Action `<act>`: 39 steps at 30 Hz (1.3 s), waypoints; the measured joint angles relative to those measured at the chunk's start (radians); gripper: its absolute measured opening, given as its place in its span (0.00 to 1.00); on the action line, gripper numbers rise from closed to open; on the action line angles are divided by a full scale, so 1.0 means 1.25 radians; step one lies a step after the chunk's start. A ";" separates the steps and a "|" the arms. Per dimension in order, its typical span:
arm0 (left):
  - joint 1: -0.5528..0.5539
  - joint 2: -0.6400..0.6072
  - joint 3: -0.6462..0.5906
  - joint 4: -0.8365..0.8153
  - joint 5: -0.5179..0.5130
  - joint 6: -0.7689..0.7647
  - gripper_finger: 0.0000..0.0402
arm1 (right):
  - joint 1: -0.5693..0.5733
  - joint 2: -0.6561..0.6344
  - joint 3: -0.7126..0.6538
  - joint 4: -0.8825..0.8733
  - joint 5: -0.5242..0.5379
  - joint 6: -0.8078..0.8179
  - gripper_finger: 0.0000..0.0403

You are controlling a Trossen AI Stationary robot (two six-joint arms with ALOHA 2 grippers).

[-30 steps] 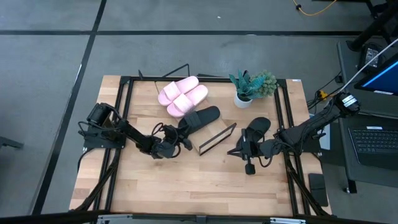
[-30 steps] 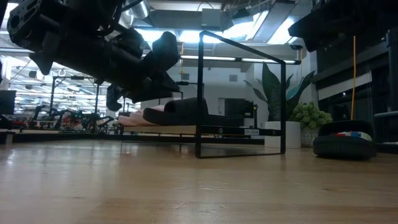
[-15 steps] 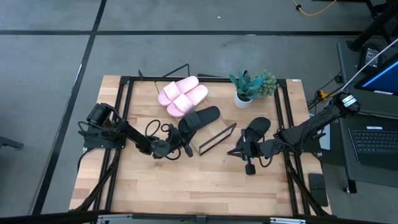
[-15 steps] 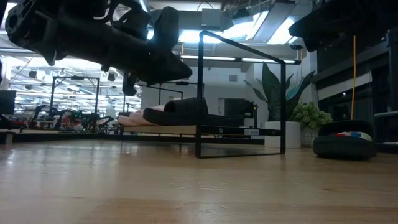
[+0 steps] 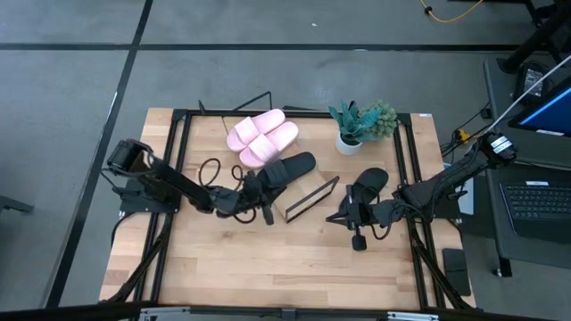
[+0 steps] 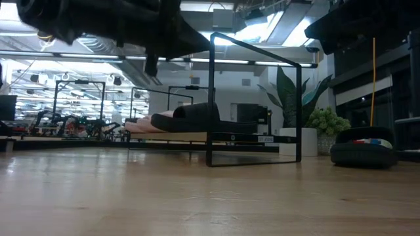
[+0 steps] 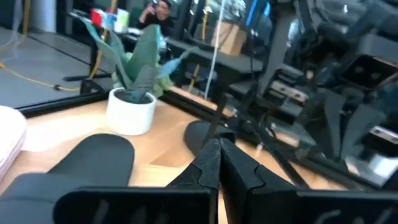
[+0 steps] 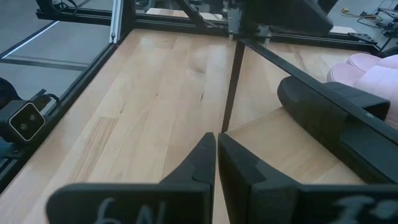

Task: Pick and place slides into the shelf
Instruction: Put the black slides on the shelf

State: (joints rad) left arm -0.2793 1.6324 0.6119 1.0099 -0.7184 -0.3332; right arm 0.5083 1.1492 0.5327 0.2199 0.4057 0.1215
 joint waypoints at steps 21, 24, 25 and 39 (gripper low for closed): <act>0.201 -0.107 0.426 -1.004 0.355 -0.015 0.00 | 0.000 0.000 -0.001 0.006 0.000 0.004 0.05; 0.203 -0.107 0.426 -1.009 0.357 0.051 0.00 | 0.000 0.000 -0.001 0.007 0.000 0.014 0.05; 0.202 -0.107 0.426 -1.012 0.358 0.072 0.00 | 0.000 0.000 -0.001 0.006 0.000 0.027 0.05; 0.200 -0.199 0.416 -1.028 0.361 0.259 0.00 | -0.001 -0.001 0.009 0.044 0.000 0.066 0.05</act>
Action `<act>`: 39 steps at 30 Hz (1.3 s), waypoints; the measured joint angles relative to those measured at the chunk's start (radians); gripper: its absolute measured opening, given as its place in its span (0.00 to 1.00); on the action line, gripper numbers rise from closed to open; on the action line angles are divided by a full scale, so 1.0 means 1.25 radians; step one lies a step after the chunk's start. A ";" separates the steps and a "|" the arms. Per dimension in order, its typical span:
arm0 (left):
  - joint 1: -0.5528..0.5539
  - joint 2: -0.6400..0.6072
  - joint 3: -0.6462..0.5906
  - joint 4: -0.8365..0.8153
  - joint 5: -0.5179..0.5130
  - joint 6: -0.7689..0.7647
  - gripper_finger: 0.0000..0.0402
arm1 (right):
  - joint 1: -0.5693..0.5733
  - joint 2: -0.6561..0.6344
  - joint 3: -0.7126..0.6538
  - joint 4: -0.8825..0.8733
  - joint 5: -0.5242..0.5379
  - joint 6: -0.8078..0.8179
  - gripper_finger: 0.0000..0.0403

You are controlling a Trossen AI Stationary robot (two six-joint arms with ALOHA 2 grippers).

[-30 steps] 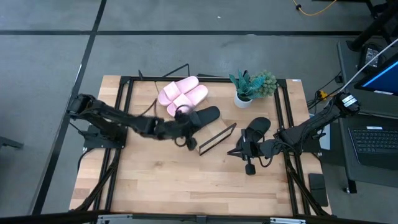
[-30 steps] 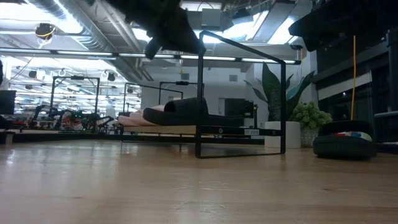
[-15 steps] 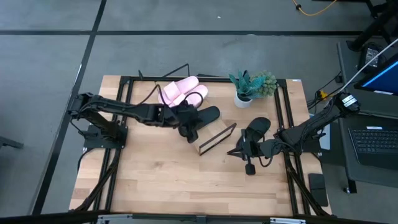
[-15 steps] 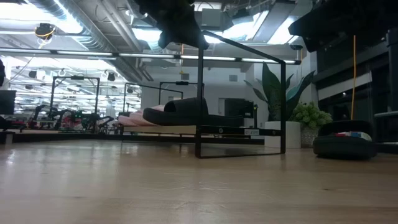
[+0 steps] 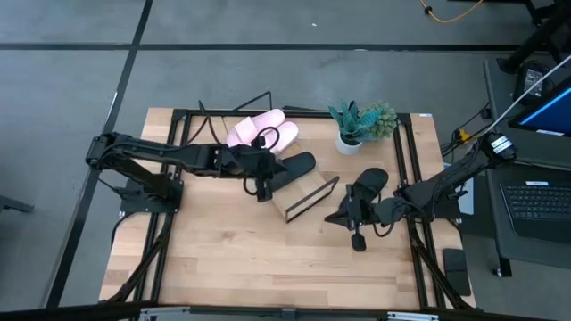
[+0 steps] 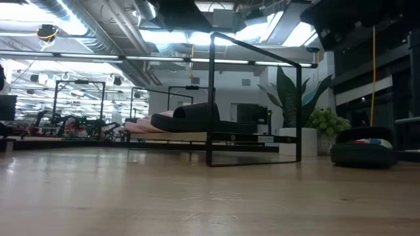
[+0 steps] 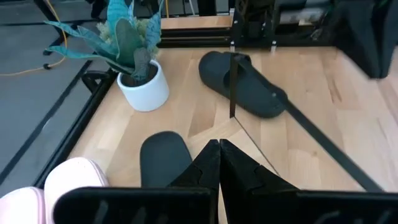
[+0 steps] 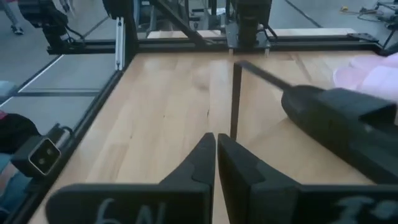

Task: Pick and place slides into the shelf
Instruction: Put the black slides on the shelf

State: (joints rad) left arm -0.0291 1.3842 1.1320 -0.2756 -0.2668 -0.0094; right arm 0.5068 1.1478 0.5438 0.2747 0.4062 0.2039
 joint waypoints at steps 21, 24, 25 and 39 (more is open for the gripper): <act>0.052 -0.036 -0.161 0.237 0.175 0.110 0.00 | 0.023 -0.008 0.431 -1.147 0.088 0.486 0.02; 0.075 -0.068 -0.198 0.253 0.192 0.096 0.00 | 0.025 -0.020 0.431 -1.232 0.074 0.586 0.01; 0.080 -0.080 -0.210 0.263 0.197 0.094 0.00 | 0.027 -0.024 0.431 -1.254 0.070 0.615 0.01; 0.082 -0.139 -0.316 0.360 0.207 0.093 0.00 | 0.020 -0.148 0.419 -1.293 0.080 0.668 0.02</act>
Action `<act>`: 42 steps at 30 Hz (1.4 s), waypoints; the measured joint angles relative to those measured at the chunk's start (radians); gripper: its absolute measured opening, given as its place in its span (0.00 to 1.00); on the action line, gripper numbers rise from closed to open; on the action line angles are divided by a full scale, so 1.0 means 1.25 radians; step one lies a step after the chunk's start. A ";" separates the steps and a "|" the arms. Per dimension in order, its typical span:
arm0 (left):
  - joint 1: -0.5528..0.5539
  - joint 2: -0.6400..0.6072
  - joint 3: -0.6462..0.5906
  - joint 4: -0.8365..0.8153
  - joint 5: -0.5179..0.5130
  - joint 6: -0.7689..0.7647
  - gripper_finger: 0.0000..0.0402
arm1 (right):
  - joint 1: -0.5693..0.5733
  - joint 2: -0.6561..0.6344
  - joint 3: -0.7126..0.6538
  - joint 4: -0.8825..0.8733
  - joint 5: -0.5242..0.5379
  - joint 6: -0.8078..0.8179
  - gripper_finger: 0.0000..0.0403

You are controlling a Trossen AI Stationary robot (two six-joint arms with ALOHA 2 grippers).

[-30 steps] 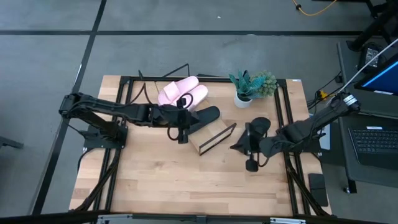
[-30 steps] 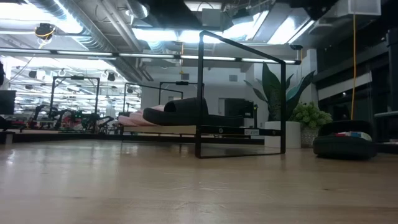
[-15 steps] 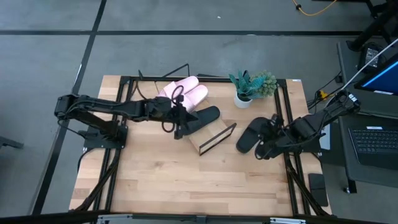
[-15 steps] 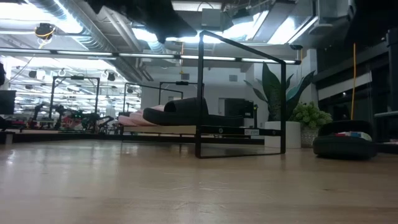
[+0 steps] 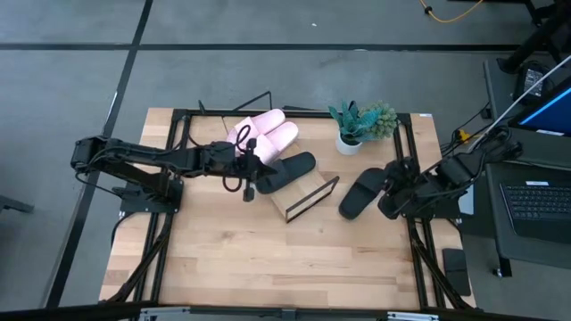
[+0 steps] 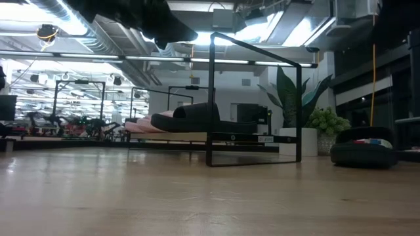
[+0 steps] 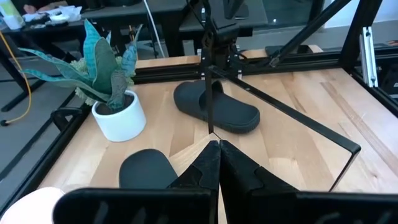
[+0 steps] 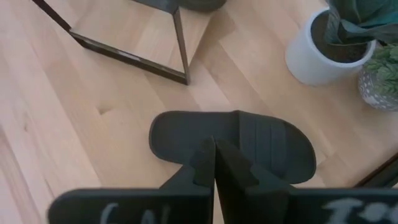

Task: Pick and place slides into the shelf
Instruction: Put the black slides on the shelf

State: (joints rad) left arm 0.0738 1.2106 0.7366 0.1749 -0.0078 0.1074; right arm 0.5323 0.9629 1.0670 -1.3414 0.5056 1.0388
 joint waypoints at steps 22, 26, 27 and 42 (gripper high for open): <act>0.000 0.000 -0.002 0.002 -0.001 0.000 0.00 | 0.000 -0.002 -0.278 0.138 -0.024 0.108 0.13; 0.000 0.000 -0.002 0.002 -0.001 0.000 0.00 | 0.000 -0.002 -0.323 0.163 -0.025 0.112 0.25; 0.000 0.000 -0.002 0.002 -0.001 -0.001 0.00 | 0.000 -0.003 -0.329 0.164 -0.027 0.115 0.28; 0.001 0.000 -0.002 0.001 -0.028 -0.015 0.00 | 0.000 -0.003 -0.412 0.222 -0.051 0.151 0.50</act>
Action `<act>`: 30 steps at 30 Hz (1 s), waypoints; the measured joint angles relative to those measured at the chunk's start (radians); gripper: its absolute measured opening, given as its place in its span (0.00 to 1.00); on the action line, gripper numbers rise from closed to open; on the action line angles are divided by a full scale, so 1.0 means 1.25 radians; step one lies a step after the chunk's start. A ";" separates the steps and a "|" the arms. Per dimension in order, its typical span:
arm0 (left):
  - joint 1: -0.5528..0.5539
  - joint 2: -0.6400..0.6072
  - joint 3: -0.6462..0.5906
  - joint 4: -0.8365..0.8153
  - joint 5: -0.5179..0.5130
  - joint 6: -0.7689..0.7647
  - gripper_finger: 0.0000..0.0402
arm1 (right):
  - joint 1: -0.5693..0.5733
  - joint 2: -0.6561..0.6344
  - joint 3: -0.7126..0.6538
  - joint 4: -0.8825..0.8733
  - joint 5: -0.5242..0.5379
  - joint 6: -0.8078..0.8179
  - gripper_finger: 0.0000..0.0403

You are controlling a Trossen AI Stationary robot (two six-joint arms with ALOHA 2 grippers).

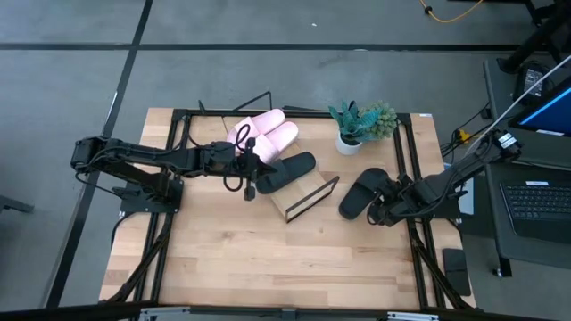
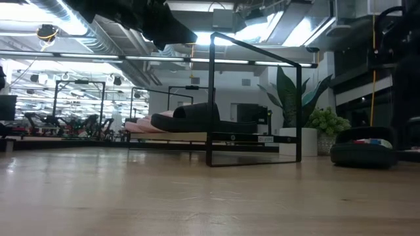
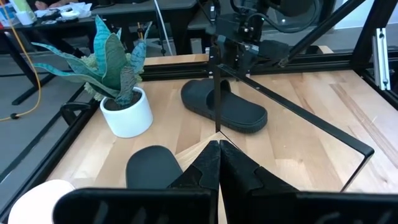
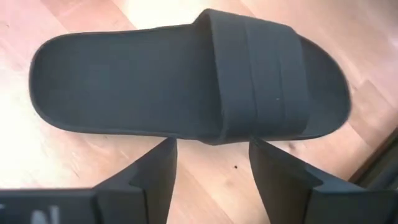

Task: Pick and place slides into the shelf
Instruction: Put the black slides on the shelf

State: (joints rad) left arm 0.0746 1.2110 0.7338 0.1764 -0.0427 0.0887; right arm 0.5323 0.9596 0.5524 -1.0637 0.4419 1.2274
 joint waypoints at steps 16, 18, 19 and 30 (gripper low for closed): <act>0.000 0.000 0.000 -0.002 0.000 -0.001 0.00 | 0.000 0.001 -0.018 0.007 0.049 0.088 0.50; 0.000 0.000 0.000 -0.002 0.000 -0.001 0.00 | 0.000 0.001 -0.018 0.007 0.050 0.095 0.50; 0.000 0.000 0.000 -0.002 0.000 0.000 0.00 | -0.001 0.001 -0.018 0.007 0.052 0.096 0.50; 0.000 0.000 0.000 -0.002 0.000 0.000 0.00 | -0.068 0.089 -0.018 0.001 0.051 0.081 0.50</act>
State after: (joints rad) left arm 0.0746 1.2114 0.7340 0.1734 -0.0425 0.0887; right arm 0.4473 1.0705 0.5304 -1.0622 0.5060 1.3288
